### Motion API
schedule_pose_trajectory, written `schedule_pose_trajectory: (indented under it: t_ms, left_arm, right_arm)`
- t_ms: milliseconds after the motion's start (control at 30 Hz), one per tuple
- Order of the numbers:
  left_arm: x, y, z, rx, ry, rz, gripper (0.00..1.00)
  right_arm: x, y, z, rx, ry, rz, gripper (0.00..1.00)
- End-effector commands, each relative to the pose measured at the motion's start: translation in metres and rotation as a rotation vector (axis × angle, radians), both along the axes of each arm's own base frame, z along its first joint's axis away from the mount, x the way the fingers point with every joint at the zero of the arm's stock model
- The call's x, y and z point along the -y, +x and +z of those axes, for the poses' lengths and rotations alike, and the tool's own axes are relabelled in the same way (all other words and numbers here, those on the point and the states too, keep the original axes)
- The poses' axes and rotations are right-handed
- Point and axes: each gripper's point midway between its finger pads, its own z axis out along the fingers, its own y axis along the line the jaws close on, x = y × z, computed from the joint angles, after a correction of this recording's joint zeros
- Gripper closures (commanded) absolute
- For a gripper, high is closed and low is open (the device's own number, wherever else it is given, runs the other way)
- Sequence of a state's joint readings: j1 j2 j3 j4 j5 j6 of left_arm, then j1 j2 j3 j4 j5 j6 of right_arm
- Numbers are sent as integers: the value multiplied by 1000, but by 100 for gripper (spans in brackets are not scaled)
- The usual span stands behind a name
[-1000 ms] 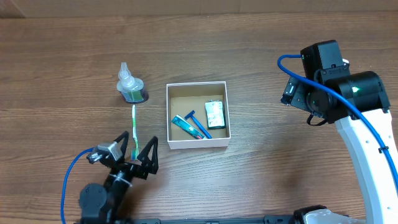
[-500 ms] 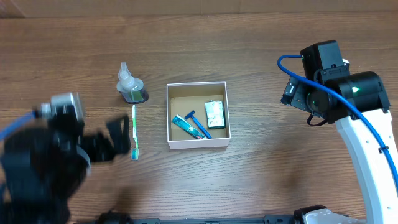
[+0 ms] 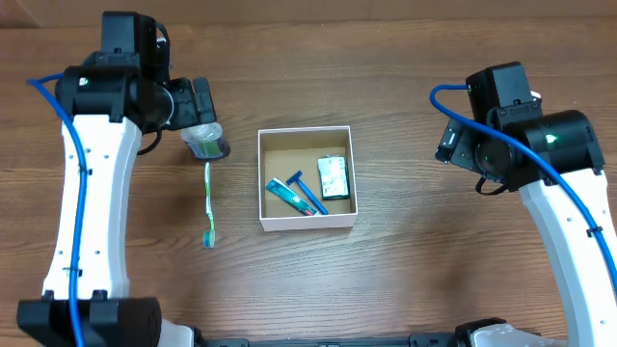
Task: Pack container
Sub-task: 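Reach the left gripper to the soap pump bottle and grasp it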
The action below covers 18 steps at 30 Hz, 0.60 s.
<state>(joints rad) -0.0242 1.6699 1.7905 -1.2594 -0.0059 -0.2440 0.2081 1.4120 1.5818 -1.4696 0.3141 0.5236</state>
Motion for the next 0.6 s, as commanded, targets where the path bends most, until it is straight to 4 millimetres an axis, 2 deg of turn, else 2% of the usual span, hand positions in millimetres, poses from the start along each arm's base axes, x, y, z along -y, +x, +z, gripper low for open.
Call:
schedule_pose_trajectory:
  t_ms: [0, 167, 367, 500, 567]
  left_arm:
    - [-9, 13, -8, -13, 68, -22, 5]
    - [-9, 28, -27, -33, 65, -23, 5]
    - [-5, 45, -64, -97, 48, -33, 7]
    - [-4, 56, -86, -120, 47, -35, 11]
    - [-4, 61, -95, -127, 46, -35, 17]
  right_arm:
    - [2, 1, 7, 26, -2, -12, 0]
    - [2, 1, 7, 26, -2, -12, 0]
    - [2, 1, 7, 26, -2, -12, 0]
    - [2, 1, 7, 26, -2, -12, 0]
    - [2, 1, 7, 26, -2, -12, 0]
